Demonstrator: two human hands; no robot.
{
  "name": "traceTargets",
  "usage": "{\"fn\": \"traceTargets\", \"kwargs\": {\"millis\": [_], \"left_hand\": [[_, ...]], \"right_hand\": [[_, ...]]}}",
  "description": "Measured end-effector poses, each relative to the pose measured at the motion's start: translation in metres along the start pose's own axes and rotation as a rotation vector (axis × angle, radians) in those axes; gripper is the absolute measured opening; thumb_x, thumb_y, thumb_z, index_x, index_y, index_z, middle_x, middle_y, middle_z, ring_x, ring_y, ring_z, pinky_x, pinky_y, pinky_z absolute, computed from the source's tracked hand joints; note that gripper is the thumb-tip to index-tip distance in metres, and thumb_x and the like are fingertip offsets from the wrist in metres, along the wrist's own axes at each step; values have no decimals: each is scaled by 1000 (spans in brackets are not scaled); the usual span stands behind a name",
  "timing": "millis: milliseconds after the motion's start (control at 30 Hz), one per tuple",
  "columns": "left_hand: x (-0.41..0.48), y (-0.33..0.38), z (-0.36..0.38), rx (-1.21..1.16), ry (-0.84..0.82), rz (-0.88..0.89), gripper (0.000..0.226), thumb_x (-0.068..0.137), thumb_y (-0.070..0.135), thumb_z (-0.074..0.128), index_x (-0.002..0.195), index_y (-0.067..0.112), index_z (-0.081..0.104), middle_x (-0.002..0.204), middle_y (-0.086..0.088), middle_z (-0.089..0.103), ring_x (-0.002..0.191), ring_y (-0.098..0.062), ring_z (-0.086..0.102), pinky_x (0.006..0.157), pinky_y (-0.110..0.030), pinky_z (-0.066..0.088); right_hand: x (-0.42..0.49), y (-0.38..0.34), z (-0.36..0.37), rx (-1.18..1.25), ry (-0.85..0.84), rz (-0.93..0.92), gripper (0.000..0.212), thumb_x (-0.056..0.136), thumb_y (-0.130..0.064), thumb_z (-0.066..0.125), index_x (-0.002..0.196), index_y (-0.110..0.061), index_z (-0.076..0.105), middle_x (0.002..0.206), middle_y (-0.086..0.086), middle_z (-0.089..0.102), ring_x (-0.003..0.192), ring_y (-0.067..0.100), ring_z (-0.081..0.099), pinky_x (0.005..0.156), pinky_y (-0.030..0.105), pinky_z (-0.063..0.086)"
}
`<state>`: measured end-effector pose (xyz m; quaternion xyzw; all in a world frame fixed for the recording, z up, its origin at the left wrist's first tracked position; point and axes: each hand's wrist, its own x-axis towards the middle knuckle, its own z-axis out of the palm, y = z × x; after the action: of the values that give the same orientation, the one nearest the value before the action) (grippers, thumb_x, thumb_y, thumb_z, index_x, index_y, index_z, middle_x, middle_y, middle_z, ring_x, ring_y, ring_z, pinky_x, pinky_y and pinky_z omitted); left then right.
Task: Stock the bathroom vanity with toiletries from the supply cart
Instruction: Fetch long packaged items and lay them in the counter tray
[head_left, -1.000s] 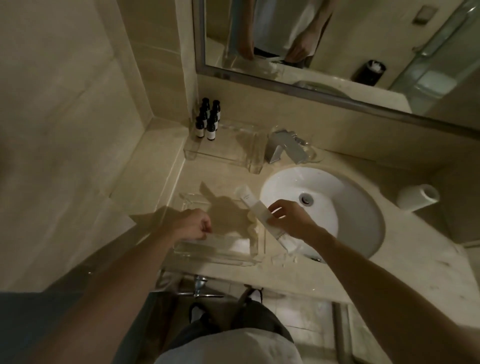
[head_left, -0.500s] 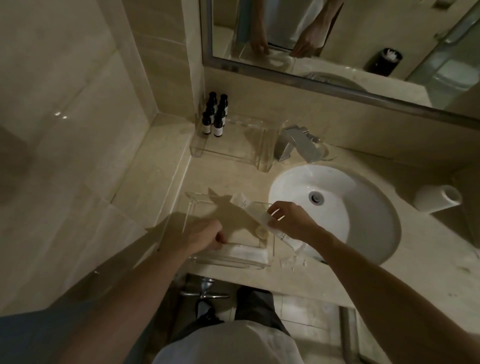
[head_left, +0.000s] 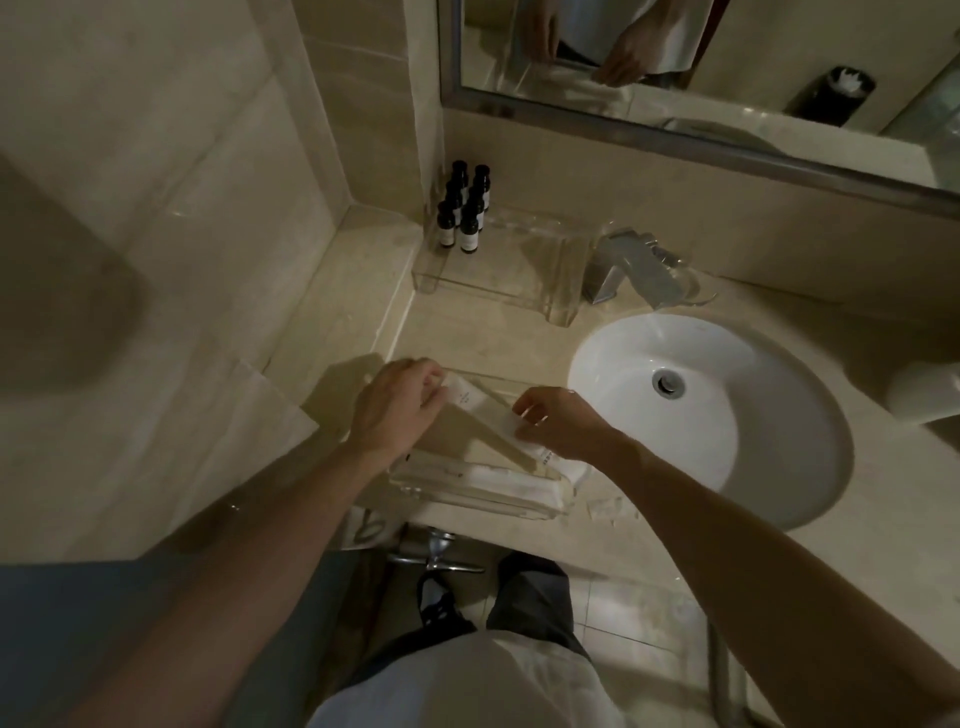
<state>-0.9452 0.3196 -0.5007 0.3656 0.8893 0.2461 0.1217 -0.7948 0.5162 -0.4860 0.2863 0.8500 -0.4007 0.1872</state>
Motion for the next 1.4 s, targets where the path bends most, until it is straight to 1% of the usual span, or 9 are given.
{"fn": "traceTargets", "kwargs": {"millis": [100,233,400,633,833,933,1033,1233,1400], "left_hand": [[-8,-6,-2,115,-18,144,33,92,34,68,124,26,64,119,4,63,112,-18,56,88,-38,53],[-21,-12,8,196,-181,241,30,92,33,70,119,22,71,119,4,67,116,-19,55,100,-37,43],[-34,-13,16,195,-274,211,24,100,34,57,111,23,75,105,2,70,106,-20,56,91,-35,42],[-38,-18,19,352,-390,354,29,101,30,48,118,28,71,117,6,64,111,-14,50,81,-23,24],[-33,-20,14,432,-462,371,31,104,36,44,119,29,70,112,4,60,111,-16,49,83,-29,29],[-34,-15,9,411,-473,374,27,105,38,46,108,27,71,104,4,62,103,-14,55,77,-28,30],[-32,-17,6,307,-489,313,21,102,40,54,103,29,72,100,5,63,101,-14,59,84,-30,44],[-34,-14,10,302,-455,273,19,97,43,61,94,28,73,94,7,62,96,-13,59,84,-31,45],[-32,-12,8,297,-490,254,21,97,42,60,101,26,72,102,4,64,101,-15,58,82,-31,41]], "right_hand": [[4,-10,20,-43,-53,-47,24,89,-18,75,112,-21,68,105,-2,70,85,19,70,53,19,50],[9,-14,45,-109,-114,-91,27,87,-18,77,113,-20,69,108,1,72,86,21,73,68,32,55],[7,-9,57,-104,-93,-71,27,87,-19,77,113,-21,71,96,-8,68,87,21,74,75,33,61],[-6,5,57,-179,-11,-57,23,91,-24,66,112,-24,74,104,-4,74,94,15,68,84,29,55],[-20,21,42,-386,33,-97,24,91,-34,70,112,-23,73,112,-7,71,100,13,66,86,27,53],[-21,28,45,-402,-8,-121,30,89,-39,73,113,-22,69,114,-4,65,99,12,63,86,27,54],[-19,28,47,-414,-9,-141,31,89,-39,72,114,-21,68,112,-2,64,98,13,61,86,28,54],[-16,25,53,-513,15,-174,27,90,-37,71,110,-20,65,109,1,65,96,17,64,84,30,56],[-17,24,51,-480,21,-152,28,89,-33,72,112,-19,66,114,1,65,99,17,64,87,32,57]]}}
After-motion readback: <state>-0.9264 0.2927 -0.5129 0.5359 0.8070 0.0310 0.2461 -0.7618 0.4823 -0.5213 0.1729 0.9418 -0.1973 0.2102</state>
